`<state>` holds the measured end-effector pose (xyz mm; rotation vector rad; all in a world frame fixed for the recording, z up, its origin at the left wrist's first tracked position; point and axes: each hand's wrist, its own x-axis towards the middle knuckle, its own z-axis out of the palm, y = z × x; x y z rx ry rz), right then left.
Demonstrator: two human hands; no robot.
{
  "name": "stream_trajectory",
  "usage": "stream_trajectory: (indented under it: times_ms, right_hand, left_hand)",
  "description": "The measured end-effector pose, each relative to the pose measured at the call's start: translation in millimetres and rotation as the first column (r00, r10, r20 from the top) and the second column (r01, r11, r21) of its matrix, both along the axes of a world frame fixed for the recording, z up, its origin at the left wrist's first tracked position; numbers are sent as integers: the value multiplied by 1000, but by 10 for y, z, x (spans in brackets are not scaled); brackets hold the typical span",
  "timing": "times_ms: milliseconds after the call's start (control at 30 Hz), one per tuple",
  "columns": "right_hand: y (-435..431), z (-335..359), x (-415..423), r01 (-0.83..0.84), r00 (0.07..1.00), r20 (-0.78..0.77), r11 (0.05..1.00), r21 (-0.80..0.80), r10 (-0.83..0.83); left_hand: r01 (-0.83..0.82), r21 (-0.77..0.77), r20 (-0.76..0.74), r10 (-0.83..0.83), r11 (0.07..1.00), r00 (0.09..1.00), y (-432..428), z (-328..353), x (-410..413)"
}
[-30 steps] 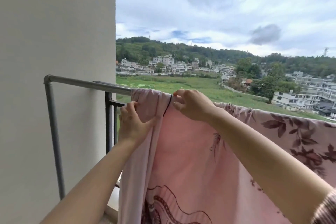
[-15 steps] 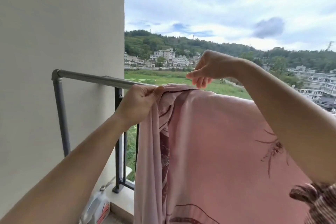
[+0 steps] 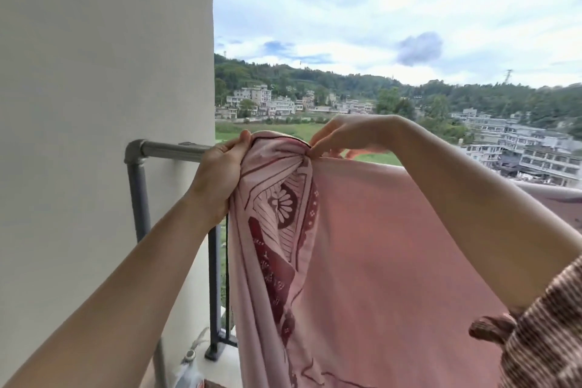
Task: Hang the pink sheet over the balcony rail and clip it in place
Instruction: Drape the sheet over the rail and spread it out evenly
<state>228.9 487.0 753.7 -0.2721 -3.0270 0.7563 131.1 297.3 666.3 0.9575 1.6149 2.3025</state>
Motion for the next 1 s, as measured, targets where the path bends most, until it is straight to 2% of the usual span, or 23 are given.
stream_trajectory:
  times_ms: [67,133,167,200,267,367,433,467,533,600,633,700,800,867,933,1000]
  right_hand:
    - [-86,64,-156,22,1000,14,997,-72,-21]
    - [-183,133,-313,58,998,-12,994,-90,-59]
    - [-258,158,-412,88,995,-32,993,-75,-91]
    - [-363,174,-536,121,992,-41,992,-24,-122]
    - [-666,158,-863,155,987,-57,978,139,-148]
    - [-1192,44,-1465,116,964,-259,969,220,-57]
    - [-1571,-49,-1800,40,898,-438,989,140,26]
    - [-1740,-93,-1917,-33,886,-461,999,43,49]
    - [-2001,-213,-2050,-167,922,-362,984,-58,135]
    - [-2123,-293,-2089,-171,951,-239,977,126,198]
    - [-2135,-314,-2090,-149,950,-241,965,218,201]
    - [-2129,-333,-2040,-82,943,-294,965,248,156]
    - [-2015,-342,-1895,1,928,-359,959,284,105]
    - [-1906,-353,-1769,54,924,-375,948,314,71]
    - [-1797,-374,-1668,119,914,-405,938,324,25]
    - [-1729,-414,-1581,165,900,-436,930,329,-5]
  left_hand:
    - [84,-69,-20,-85,994,996,-187,-14,-226]
    - [101,-303,-225,-174,948,959,-368,-60,-408]
    - [45,-410,-327,-192,911,925,-431,-92,-462]
    - [-35,-448,-417,-175,893,892,-482,-119,-516]
    - [-167,-381,-514,-58,909,856,-577,-138,-610]
    - [-247,-254,-452,111,935,885,-845,-196,-915]
    - [-222,-131,-339,167,966,926,-1126,-247,-1146]
    - [-207,-78,-279,178,975,944,-1276,-279,-1250]
    - [-225,-51,-182,213,973,960,-1533,-408,-1443]
    - [-265,-109,-60,260,958,964,-1712,-593,-1627]
    - [-272,-150,5,276,951,961,-1767,-685,-1693]
    - [-267,-215,66,287,939,956,-1815,-835,-1801]
    - [-192,-249,20,203,949,979,-1750,-796,-1789]
    - [-196,-286,-72,183,938,980,-1603,-683,-1715]
    - [-346,-284,-217,291,894,932,-1440,-578,-1632]
    - [-511,-203,-333,432,835,838,-1330,-506,-1598]
